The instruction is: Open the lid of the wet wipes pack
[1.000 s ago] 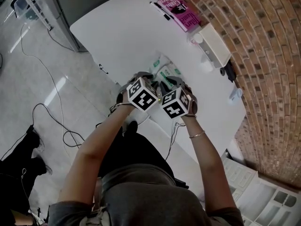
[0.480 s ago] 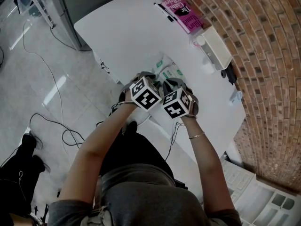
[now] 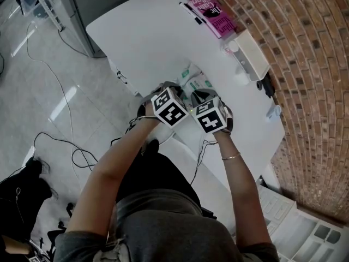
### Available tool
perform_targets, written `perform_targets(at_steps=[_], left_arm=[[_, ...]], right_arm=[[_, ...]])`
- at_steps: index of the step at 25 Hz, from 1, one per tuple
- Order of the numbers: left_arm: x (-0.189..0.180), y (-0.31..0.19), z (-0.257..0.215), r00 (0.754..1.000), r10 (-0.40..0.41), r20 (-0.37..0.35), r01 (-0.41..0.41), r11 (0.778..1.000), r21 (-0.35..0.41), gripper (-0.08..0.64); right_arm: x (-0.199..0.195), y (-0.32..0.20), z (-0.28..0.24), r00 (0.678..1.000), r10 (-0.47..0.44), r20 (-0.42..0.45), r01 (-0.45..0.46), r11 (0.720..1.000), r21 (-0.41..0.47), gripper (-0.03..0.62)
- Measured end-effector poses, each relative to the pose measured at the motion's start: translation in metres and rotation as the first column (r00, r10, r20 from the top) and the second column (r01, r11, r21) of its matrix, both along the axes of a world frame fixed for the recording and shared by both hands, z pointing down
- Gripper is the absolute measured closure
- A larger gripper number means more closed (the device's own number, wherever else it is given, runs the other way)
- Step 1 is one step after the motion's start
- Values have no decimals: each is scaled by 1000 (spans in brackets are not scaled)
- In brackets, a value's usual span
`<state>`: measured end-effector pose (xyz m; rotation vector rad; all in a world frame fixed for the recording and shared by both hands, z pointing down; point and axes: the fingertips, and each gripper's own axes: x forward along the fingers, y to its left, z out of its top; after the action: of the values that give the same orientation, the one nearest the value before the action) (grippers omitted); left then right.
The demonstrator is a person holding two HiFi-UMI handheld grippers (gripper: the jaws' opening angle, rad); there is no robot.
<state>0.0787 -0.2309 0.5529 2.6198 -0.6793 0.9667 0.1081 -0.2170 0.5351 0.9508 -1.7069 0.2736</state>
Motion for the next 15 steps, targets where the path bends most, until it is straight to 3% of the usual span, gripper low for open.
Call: perform_targets(at_steps=[7, 15], left_arm=[[-2, 0, 3, 1000, 3, 8, -3, 1000, 7, 506], [-1, 0, 4, 1000, -4, -4, 4, 1000, 1, 506]], right_arm=[[-1, -2, -7, 998, 46, 45, -46, 999, 0, 571], [32, -22, -36, 992, 101, 75, -106, 993, 58, 581]])
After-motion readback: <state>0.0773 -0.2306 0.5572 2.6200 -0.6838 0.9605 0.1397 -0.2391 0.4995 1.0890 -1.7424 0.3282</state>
